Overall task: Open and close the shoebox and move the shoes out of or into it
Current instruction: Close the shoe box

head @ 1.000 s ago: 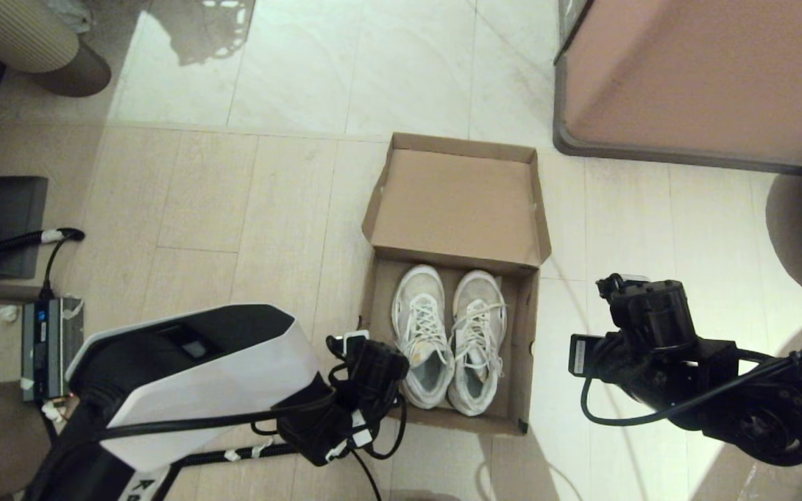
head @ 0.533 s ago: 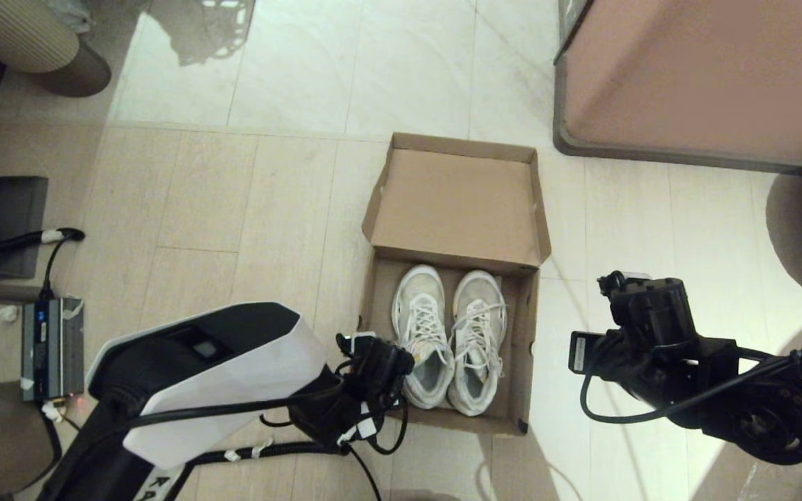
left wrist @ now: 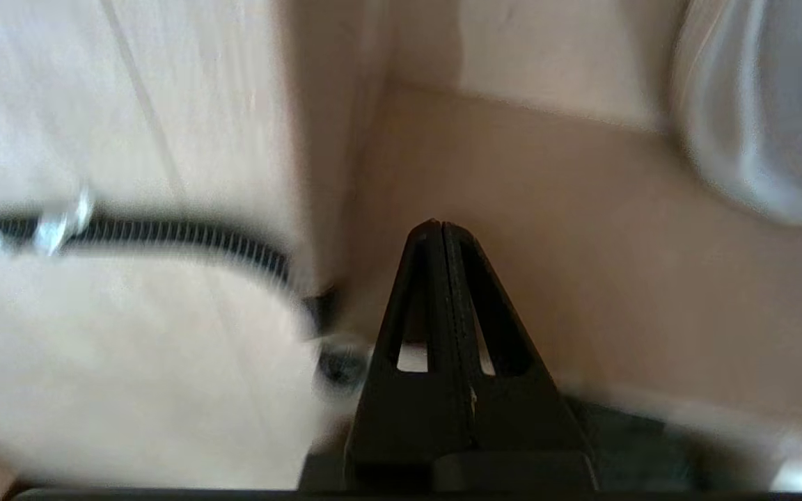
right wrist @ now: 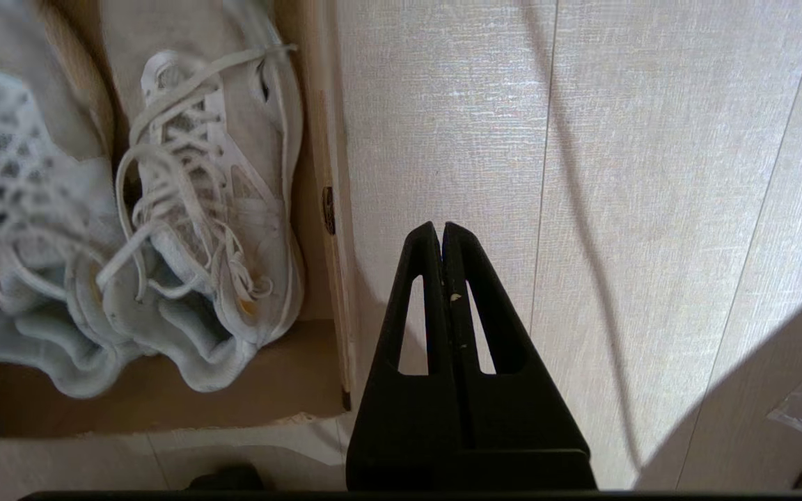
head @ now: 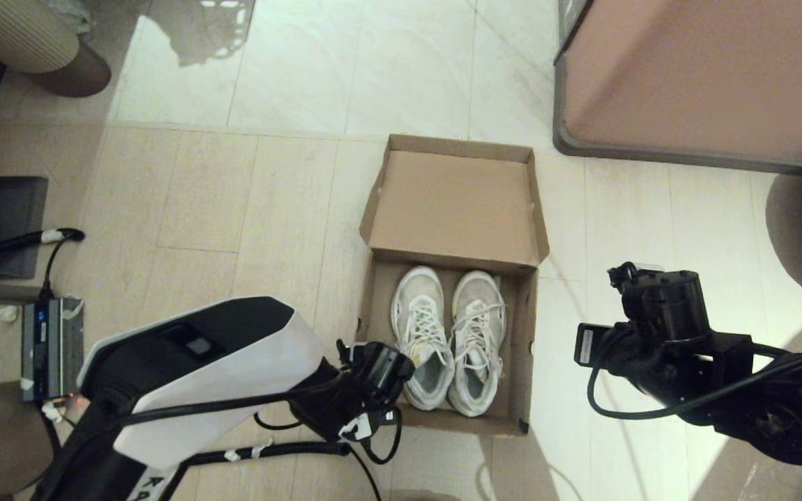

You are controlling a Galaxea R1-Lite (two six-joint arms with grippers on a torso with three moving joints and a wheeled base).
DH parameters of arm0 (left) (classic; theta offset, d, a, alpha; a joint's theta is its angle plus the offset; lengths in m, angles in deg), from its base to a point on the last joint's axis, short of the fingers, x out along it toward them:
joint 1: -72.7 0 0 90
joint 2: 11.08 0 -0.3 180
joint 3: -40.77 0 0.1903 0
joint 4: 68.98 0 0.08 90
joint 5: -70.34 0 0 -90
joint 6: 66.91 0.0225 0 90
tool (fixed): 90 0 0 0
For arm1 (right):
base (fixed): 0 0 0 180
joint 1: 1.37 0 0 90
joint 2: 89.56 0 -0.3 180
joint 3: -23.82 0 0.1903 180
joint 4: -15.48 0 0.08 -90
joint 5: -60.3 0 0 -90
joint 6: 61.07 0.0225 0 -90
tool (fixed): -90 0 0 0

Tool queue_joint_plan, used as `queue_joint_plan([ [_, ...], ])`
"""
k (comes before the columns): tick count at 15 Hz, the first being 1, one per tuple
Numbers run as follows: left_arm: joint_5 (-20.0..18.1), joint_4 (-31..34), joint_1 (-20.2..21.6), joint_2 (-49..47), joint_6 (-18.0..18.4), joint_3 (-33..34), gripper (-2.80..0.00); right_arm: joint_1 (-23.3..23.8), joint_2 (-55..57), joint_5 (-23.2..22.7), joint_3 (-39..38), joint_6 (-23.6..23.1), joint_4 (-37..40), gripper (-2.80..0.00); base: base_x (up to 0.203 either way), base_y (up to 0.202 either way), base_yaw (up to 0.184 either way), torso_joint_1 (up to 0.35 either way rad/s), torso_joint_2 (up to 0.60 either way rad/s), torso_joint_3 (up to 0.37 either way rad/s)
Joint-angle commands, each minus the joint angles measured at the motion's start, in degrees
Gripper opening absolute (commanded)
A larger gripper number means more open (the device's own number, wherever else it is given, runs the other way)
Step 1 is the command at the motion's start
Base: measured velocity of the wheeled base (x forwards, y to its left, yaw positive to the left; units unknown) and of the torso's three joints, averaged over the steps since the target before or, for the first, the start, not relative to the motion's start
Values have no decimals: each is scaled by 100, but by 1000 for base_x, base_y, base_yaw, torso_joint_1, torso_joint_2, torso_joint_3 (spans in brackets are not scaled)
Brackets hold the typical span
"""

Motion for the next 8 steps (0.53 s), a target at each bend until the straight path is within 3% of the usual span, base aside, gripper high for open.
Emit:
queue_joint_plan([
  [1,-19,175,-35,146,-23,178,-280,-2,-37,76,-5,50,-30,-280,0,0,0,0,0,0],
  [8,-21,214,-394,605,-176,1317,-280,25,-118,70,-48,171,18,-280,0,0,0,0,0,0],
])
